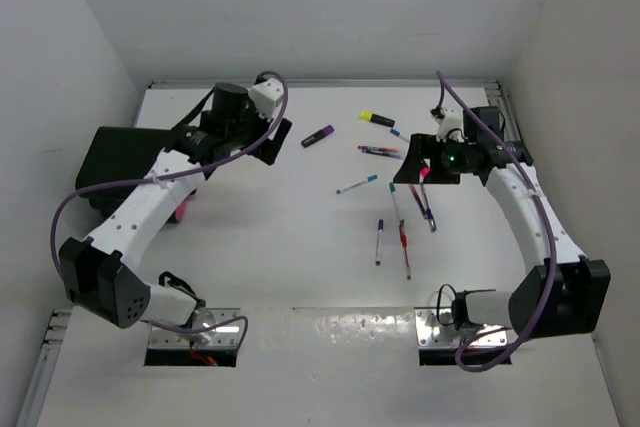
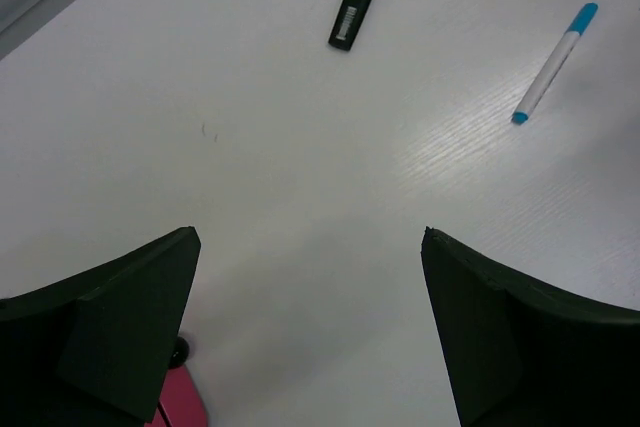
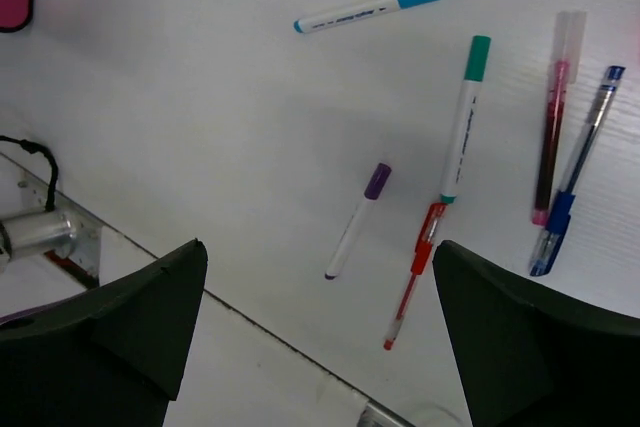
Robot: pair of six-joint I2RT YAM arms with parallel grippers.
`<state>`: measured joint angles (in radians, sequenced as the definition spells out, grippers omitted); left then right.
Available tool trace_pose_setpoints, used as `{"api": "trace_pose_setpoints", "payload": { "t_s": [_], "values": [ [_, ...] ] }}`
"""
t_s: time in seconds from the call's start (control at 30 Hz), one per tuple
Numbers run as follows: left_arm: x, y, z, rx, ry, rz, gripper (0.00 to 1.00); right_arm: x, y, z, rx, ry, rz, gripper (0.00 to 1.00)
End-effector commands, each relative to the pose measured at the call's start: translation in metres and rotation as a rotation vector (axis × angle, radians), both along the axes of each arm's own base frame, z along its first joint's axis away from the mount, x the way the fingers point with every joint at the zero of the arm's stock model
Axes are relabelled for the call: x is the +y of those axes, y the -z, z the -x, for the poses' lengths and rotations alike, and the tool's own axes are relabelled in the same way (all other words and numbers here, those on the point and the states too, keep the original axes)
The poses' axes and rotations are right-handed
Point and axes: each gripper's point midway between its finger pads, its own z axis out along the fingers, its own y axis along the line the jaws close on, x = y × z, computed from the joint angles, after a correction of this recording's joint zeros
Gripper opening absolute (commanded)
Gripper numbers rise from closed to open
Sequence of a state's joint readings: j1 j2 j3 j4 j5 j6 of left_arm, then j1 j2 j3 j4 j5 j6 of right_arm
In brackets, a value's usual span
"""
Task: Sort the stationery into containers
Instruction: Open the drawer in the storage box.
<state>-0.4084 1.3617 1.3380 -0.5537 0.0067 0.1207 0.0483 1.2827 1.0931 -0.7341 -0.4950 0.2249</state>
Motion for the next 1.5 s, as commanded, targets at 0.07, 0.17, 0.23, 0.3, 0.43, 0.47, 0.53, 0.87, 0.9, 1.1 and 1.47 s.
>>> {"api": "trace_pose_setpoints", "payload": {
  "t_s": [0.07,0.17,0.23,0.3,0.43,0.47,0.53,0.87,0.9,1.1,1.47],
  "values": [
    [0.029,-0.045,-0.004,-0.056,-0.088,0.032,1.0,0.041,-0.027,-0.027,-0.058,-0.079,-0.118,0.91],
    [0.088,-0.074,-0.011,-0.051,-0.205,0.123,1.0,0.097,-0.028,-0.04,-0.006,-0.174,-0.211,0.88],
    [0.111,-0.073,-0.01,0.008,-0.245,0.138,1.0,0.129,-0.039,-0.051,0.037,-0.193,-0.304,0.84],
    [0.152,-0.088,-0.012,-0.023,-0.329,0.123,0.96,0.175,-0.043,-0.06,0.1,-0.259,-0.407,0.75],
    [0.208,-0.086,0.001,-0.025,-0.446,0.103,0.95,0.257,-0.048,-0.073,0.151,-0.345,-0.547,0.7],
    [0.215,-0.08,0.003,-0.008,-0.456,0.106,0.95,0.277,-0.042,-0.081,0.216,-0.322,-0.59,0.69],
    [0.229,-0.071,0.009,0.028,-0.486,0.131,0.93,0.309,-0.049,-0.084,0.263,-0.317,-0.671,0.68],
    [0.271,-0.003,0.027,0.234,-0.522,0.227,0.84,0.438,0.003,-0.098,0.273,-0.336,-0.872,0.54],
    [0.274,0.003,0.029,0.249,-0.532,0.219,0.84,0.449,0.023,-0.094,0.291,-0.317,-0.863,0.52],
    [0.279,0.026,0.041,0.284,-0.565,0.169,0.85,0.483,0.052,-0.093,0.256,-0.268,-0.91,0.37],
    [0.282,0.063,0.056,0.344,-0.602,0.143,0.85,0.521,0.109,-0.085,0.241,-0.165,-0.885,0.61]
  ]
}}
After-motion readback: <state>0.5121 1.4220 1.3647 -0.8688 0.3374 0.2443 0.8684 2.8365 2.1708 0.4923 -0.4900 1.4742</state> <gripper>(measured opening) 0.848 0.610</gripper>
